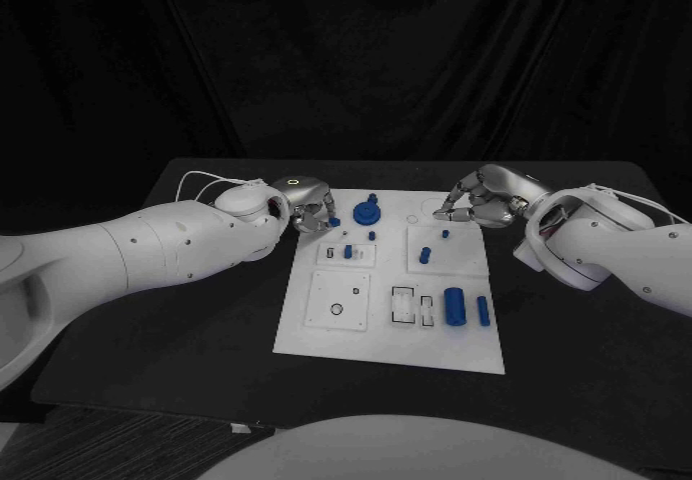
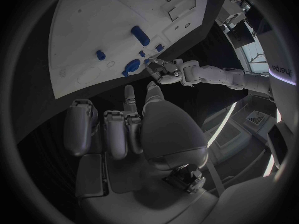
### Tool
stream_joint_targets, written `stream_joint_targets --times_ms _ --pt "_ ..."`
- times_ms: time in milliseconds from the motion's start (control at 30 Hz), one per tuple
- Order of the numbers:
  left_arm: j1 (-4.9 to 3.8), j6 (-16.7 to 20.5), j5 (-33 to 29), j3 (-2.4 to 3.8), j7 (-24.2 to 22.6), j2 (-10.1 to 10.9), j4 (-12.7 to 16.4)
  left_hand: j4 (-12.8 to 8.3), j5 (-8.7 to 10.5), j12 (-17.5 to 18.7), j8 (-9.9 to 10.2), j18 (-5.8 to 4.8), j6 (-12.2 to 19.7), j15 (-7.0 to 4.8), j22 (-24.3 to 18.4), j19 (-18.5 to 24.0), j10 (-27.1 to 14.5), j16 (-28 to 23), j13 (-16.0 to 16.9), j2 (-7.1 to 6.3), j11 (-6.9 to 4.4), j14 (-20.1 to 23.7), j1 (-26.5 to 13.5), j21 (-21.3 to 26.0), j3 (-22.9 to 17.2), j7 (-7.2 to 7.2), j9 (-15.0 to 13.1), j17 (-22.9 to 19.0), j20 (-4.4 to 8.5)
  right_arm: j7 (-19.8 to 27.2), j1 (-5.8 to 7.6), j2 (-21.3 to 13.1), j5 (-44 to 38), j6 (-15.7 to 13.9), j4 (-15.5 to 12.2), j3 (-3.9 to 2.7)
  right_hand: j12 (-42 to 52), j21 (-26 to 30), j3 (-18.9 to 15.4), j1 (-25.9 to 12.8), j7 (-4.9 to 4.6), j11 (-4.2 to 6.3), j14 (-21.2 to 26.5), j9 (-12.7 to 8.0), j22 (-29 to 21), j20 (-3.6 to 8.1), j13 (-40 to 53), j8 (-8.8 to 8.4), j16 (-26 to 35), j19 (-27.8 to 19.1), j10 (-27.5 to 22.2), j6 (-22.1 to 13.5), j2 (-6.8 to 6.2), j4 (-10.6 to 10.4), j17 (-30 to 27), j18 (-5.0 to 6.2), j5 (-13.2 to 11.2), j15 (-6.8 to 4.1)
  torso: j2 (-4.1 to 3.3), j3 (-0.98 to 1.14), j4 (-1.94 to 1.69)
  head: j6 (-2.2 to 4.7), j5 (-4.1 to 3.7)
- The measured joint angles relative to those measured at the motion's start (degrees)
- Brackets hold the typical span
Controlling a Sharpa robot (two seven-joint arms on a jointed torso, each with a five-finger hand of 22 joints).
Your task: Assemble the parts on the task board
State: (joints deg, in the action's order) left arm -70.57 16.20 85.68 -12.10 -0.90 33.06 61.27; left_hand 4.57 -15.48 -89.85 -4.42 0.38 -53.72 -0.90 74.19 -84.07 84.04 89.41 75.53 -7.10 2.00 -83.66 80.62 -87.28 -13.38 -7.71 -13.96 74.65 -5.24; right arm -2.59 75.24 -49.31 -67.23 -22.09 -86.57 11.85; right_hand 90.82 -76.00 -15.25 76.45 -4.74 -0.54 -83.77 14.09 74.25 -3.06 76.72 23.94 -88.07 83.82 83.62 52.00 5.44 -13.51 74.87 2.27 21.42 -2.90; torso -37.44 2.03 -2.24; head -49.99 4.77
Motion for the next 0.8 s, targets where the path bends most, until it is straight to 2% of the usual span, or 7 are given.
stream_joint_targets --times_ms 67,167,400,467,700,767,800 --pt "0.00 0.00 0.00 0.00 0.02 -0.01 0.00 0.01 1.58 0.00 0.00 0.00 1.08 0.01 0.00 0.01 0.22 0.00 0.00 -0.13 0.22 0.00 -0.13 0.27 0.00 -0.36 0.62 0.00 -0.02 -0.01 0.00 -0.01 0.00 0.04 0.00 0.00 0.00 0.00 0.00 0.00 0.00 0.00 0.00 0.00 0.00 0.00 0.00 0.00 0.00 0.00 0.00 0.00 0.00 0.00 0.00 0.00 0.00 0.00 0.00 0.00 0.00 0.00 -0.01" --pt "0.00 -0.01 0.01 0.01 0.11 -0.03 -0.01 0.01 1.98 0.00 0.00 0.00 1.56 0.01 0.00 0.61 0.27 0.00 0.00 -0.60 0.30 0.00 -0.61 0.67 0.00 -0.29 0.73 0.00 -0.60 -0.01 -0.01 -0.01 0.00 0.10 0.02 0.00 0.00 0.00 0.00 0.00 0.00 0.00 0.00 0.00 0.00 0.00 0.00 0.00 0.00 0.00 0.00 0.00 0.00 0.00 0.00 0.00 0.00 0.00 0.00 0.00 0.00 0.00 -0.01" --pt "0.01 0.26 0.01 0.01 -0.01 -0.06 0.06 0.01 2.67 0.00 0.00 0.00 1.85 0.02 0.00 0.57 -0.01 0.00 0.00 -0.60 0.59 -0.01 -0.60 1.30 0.01 -0.58 1.04 0.00 -0.60 -0.02 -0.03 -0.01 0.00 0.19 0.06 0.00 0.00 0.00 0.00 0.00 0.00 0.00 0.00 0.00 0.00 0.00 0.00 0.00 0.00 0.00 0.00 0.00 0.00 0.00 0.00 0.00 0.00 0.00 0.00 0.00 0.00 0.00 0.01" --pt "0.03 0.56 0.02 -0.01 -0.18 -0.11 0.09 0.01 2.66 0.00 0.00 0.00 3.53 0.02 0.00 0.57 -0.01 0.00 0.00 -0.60 0.59 -0.01 -0.59 1.30 0.00 -0.38 1.05 0.00 -0.60 -0.03 -0.04 -0.01 0.00 0.22 0.08 0.00 0.00 0.00 0.00 0.00 0.00 0.00 0.00 0.00 0.00 0.00 0.00 0.00 0.00 0.00 0.00 0.00 0.00 0.00 0.00 0.00 0.00 0.00 0.00 0.00 0.00 0.01 0.03" --pt "0.08 1.55 0.03 -0.04 -0.98 -0.45 0.18 0.00 2.58 0.00 -0.01 0.00 3.37 0.00 0.00 0.57 -0.03 0.00 0.00 -1.20 0.55 0.00 0.02 1.30 0.00 -0.28 1.11 0.00 -0.58 -0.03 -0.05 0.05 0.00 0.33 0.14 0.00 0.00 0.00 0.00 0.00 0.00 0.00 0.00 0.00 0.00 0.00 0.00 0.00 0.00 0.00 0.00 0.00 0.00 0.00 0.00 0.00 0.00 0.00 0.00 0.00 0.01 0.01 0.08" --pt "0.09 1.58 0.04 -0.04 -1.15 -0.53 0.19 0.00 1.88 0.00 -0.02 0.00 2.92 -0.01 0.00 0.56 -0.04 0.00 0.00 -0.65 0.52 0.00 0.57 1.30 0.00 0.16 1.10 0.00 -0.57 -0.03 -0.06 0.05 0.00 0.35 0.15 0.00 0.00 0.00 0.00 0.00 0.00 0.00 0.00 0.00 0.00 0.00 0.00 0.00 0.00 0.00 0.00 0.00 0.00 0.00 0.00 0.00 0.00 0.00 0.00 0.00 0.01 0.01 0.08" --pt "0.09 1.58 0.04 -0.04 -1.24 -0.57 0.19 0.00 1.84 0.00 -0.02 0.00 2.19 -0.01 0.00 0.20 -0.68 0.00 0.00 -0.49 -0.09 0.00 0.73 1.30 0.00 0.87 1.10 0.00 -0.20 -0.03 -0.06 0.05 0.00 0.37 0.16 0.00 0.00 0.00 0.00 0.00 0.00 0.00 0.00 0.00 0.00 0.00 0.00 0.00 0.00 0.00 0.00 0.00 0.00 0.00 0.00 0.00 0.00 0.00 0.00 0.00 0.01 0.00 0.08"
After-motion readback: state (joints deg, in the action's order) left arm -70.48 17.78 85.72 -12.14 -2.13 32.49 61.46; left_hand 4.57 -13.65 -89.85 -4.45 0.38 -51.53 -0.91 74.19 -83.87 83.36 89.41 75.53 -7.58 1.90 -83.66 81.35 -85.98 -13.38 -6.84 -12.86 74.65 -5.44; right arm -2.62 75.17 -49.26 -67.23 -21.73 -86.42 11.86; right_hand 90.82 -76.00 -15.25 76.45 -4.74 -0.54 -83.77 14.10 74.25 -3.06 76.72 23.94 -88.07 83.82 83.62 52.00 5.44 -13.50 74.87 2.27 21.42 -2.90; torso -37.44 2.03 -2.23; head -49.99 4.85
